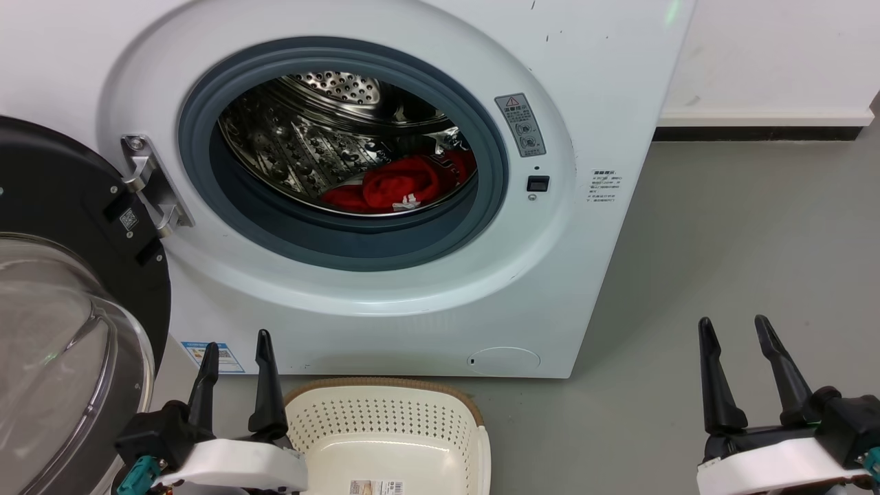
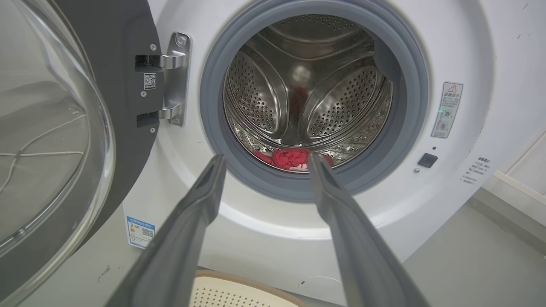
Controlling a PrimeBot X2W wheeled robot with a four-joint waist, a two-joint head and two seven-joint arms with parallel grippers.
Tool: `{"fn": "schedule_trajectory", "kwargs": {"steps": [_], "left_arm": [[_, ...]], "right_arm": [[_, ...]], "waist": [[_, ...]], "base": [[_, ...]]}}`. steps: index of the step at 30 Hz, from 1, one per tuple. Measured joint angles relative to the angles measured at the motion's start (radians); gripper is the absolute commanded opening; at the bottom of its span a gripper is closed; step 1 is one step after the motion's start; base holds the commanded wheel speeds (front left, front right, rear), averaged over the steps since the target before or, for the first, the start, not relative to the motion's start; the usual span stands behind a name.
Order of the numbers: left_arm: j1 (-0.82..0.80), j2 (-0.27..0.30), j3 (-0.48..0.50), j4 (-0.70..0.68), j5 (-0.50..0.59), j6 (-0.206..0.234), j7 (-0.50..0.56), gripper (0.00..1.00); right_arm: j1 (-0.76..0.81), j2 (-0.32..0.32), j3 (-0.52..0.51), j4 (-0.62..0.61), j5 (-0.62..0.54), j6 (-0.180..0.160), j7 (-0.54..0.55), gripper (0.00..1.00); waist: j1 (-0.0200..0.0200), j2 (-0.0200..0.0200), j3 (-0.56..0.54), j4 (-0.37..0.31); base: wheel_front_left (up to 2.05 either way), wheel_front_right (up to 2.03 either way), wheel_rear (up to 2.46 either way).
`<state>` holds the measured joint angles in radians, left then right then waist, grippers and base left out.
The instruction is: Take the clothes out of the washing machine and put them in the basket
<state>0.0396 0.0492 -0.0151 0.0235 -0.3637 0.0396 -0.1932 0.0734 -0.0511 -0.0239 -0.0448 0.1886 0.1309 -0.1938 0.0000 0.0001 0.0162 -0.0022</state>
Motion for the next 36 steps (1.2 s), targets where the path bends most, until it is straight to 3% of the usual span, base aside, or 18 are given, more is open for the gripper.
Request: {"fn": "schedule_trajectory", "kwargs": {"steps": [36], "left_arm": [[0.034,0.001,-0.016,-0.007,0.246,0.024,-0.067,1.0]], "right_arm": [[0.048,0.0,-0.001,-0.019,-0.251,0.0,-0.067,1.0]], "waist": [[0.0,0.0,0.011,0.001]], "base": [[0.0,0.0,0.0]]}}
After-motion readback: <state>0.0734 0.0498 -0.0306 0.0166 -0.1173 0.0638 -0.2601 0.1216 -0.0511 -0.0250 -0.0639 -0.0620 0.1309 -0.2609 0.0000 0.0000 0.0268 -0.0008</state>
